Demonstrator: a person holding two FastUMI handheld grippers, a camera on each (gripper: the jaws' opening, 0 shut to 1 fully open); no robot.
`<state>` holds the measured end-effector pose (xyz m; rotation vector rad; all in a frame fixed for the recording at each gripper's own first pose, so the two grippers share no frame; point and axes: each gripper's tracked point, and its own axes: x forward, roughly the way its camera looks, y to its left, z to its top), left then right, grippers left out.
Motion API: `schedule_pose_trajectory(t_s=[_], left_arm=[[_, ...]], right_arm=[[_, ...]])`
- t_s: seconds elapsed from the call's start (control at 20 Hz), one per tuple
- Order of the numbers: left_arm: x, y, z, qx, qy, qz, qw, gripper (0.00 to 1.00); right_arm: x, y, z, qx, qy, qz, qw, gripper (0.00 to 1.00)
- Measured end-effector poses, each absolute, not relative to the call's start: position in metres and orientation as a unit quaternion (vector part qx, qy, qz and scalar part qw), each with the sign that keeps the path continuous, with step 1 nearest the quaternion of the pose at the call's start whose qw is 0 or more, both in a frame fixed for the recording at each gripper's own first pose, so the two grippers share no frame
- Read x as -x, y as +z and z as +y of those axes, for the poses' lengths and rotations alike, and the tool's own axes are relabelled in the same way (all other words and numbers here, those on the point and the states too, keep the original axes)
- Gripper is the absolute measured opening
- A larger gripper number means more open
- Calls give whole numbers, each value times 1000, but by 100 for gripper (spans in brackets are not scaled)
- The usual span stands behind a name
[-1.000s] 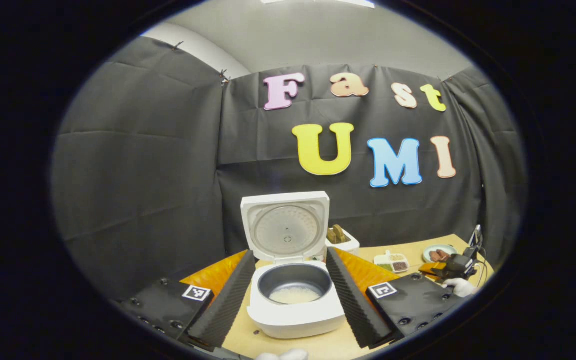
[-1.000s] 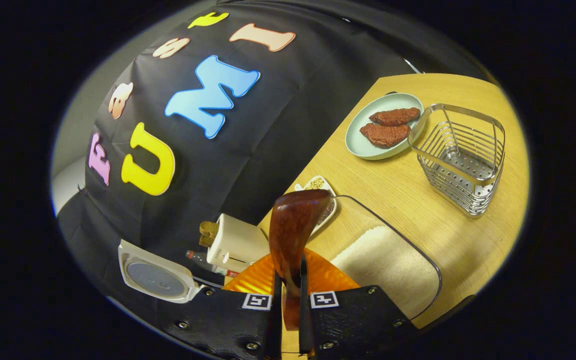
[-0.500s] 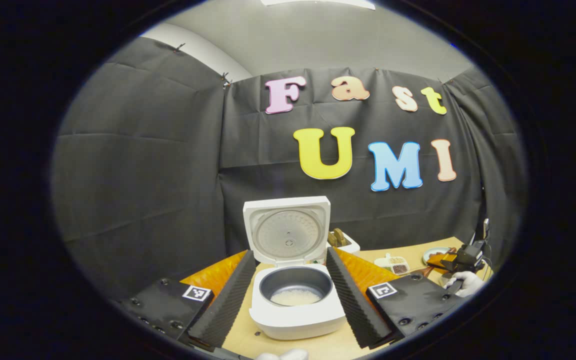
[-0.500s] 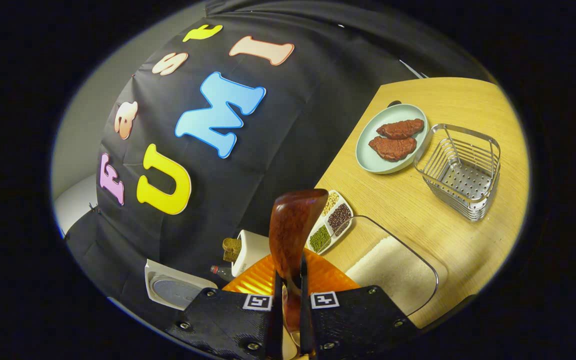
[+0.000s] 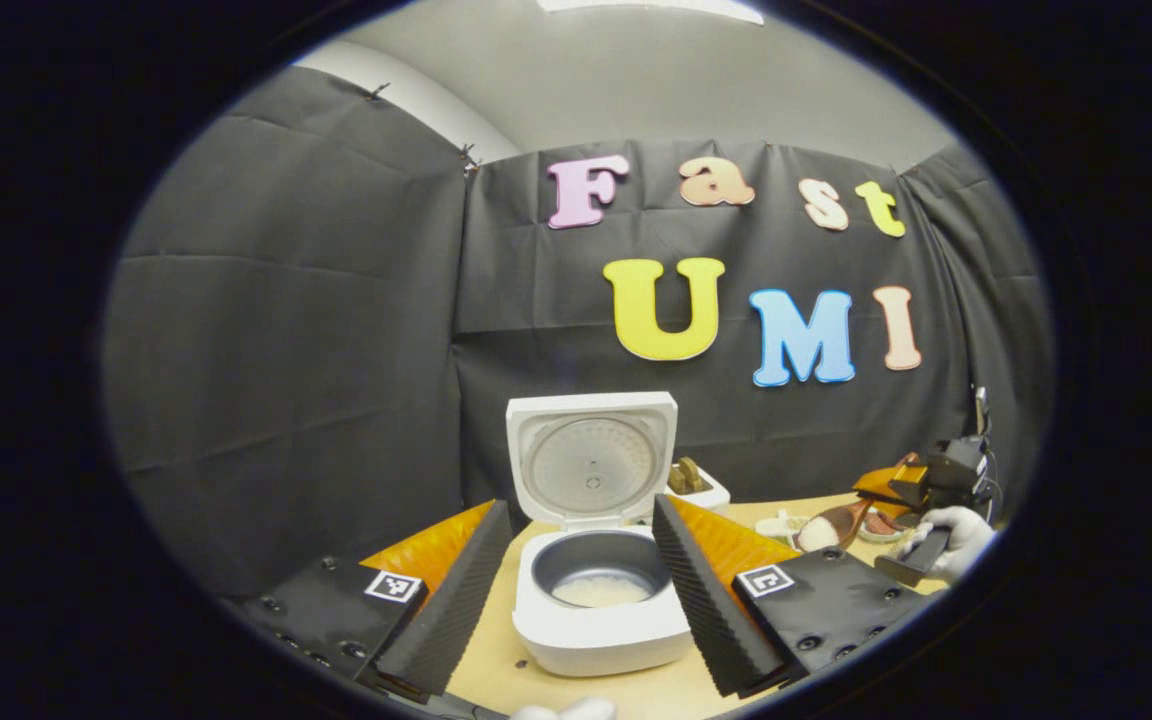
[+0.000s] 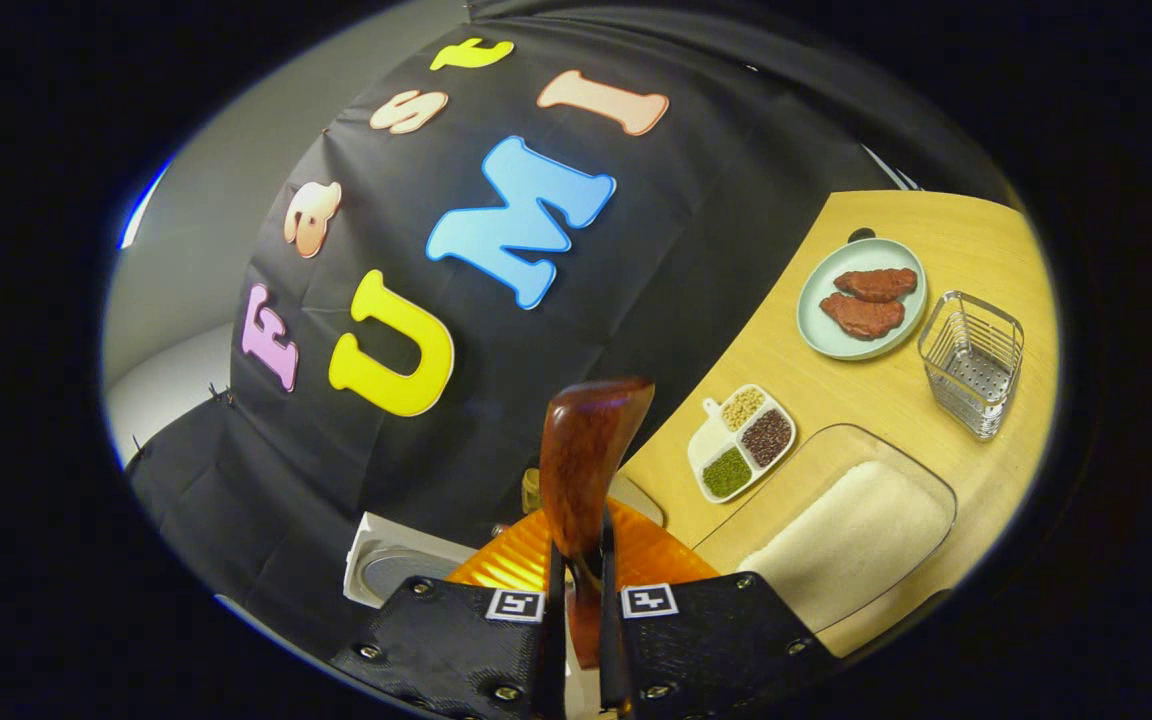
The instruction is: Close the left gripper, press the button to open the rice cooker; take a wooden spoon from the chopstick holder with the right hand, scoop a spoonful of rice and pour it into the rice cooker, then put the wooden spoon back into the chopstick holder.
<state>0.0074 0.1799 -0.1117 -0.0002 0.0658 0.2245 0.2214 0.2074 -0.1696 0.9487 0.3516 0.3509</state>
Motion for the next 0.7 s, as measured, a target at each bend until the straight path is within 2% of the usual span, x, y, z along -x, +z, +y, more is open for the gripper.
schedule_pose_trajectory(t_s=[0.4, 0.7], left_arm=[[3, -122, 208, 8, 139, 35, 990, 99], [12, -129, 232, 13, 166, 40, 985, 100]], right_arm=[[-201, -129, 335, -472, 221, 203, 829, 13], [-190, -141, 428, -437, 264, 225, 830, 13]])
